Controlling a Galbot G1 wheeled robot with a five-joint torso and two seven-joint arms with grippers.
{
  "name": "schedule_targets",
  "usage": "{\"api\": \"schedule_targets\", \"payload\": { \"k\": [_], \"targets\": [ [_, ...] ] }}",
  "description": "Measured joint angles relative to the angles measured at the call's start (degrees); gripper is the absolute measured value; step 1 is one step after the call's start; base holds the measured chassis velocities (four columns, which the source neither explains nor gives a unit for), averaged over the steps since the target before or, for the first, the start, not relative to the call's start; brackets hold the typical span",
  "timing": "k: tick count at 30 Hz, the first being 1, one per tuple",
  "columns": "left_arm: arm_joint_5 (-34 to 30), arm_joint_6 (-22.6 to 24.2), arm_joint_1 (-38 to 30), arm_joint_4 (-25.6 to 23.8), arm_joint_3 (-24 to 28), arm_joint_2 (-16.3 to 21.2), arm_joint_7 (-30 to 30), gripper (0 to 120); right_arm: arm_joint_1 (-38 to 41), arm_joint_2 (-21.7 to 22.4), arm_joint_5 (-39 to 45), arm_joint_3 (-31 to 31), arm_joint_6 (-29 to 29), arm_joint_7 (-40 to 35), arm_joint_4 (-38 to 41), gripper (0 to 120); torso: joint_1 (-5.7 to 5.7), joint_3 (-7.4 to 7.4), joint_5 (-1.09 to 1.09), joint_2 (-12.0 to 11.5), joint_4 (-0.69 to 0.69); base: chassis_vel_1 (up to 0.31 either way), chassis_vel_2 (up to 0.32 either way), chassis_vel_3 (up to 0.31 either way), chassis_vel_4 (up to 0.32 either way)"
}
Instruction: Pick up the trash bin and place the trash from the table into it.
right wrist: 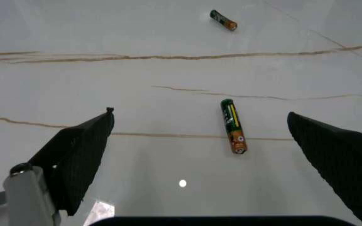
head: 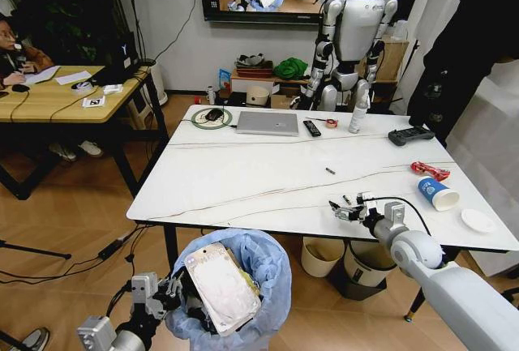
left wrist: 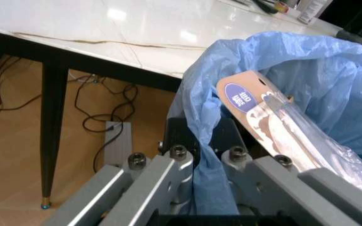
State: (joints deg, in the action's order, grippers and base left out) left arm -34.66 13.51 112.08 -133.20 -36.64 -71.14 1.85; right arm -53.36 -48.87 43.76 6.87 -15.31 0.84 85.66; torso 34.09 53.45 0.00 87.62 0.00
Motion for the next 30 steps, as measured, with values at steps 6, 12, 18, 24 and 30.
{"api": "schedule_targets", "payload": {
  "k": [6, 12, 18, 24, 30],
  "targets": [
    [0.0, 0.0, 0.1, -0.1, -0.4, 0.0, 0.0, 0, 1.5, -0.4, 0.0, -0.6, 0.1, 1.0, -2.7, 100, 0.0, 0.0, 0.0, 0.0, -0.01, 0.0, 0.0, 0.0, 0.0],
    [-0.1, 0.0, 0.0, -0.1, -0.4, 0.0, 0.0, 0, 3.1, -1.0, 0.3, -1.6, 0.2, 1.5, -4.1, 98, 0.0, 0.0, 0.0, 0.0, 0.0, 0.0, 0.0, 0.0, 0.0],
    [-0.3, 0.0, 0.2, -0.4, -0.7, 0.1, 0.0, 0, 3.6, -1.2, 0.6, -2.6, 0.1, 2.0, -5.0, 79, 0.0, 0.0, 0.0, 0.0, 0.0, 0.0, 0.0, 0.0, 0.0],
    [-0.6, 0.0, 0.2, -0.6, -0.9, 0.3, 0.0, 0, 3.2, -1.0, 1.1, -2.5, 0.1, 2.1, -4.8, 59, 0.0, -0.01, -0.01, 0.0, -0.01, 0.0, 0.0, 0.0, 0.0],
    [-0.7, 0.0, 0.2, -0.6, -0.9, 0.3, 0.0, 0, 2.9, -0.7, 1.5, -2.3, 0.0, 2.2, -4.6, 36, 0.0, -0.02, -0.01, 0.0, 0.0, 0.0, 0.0, 0.0, 0.0]
  ]
}}
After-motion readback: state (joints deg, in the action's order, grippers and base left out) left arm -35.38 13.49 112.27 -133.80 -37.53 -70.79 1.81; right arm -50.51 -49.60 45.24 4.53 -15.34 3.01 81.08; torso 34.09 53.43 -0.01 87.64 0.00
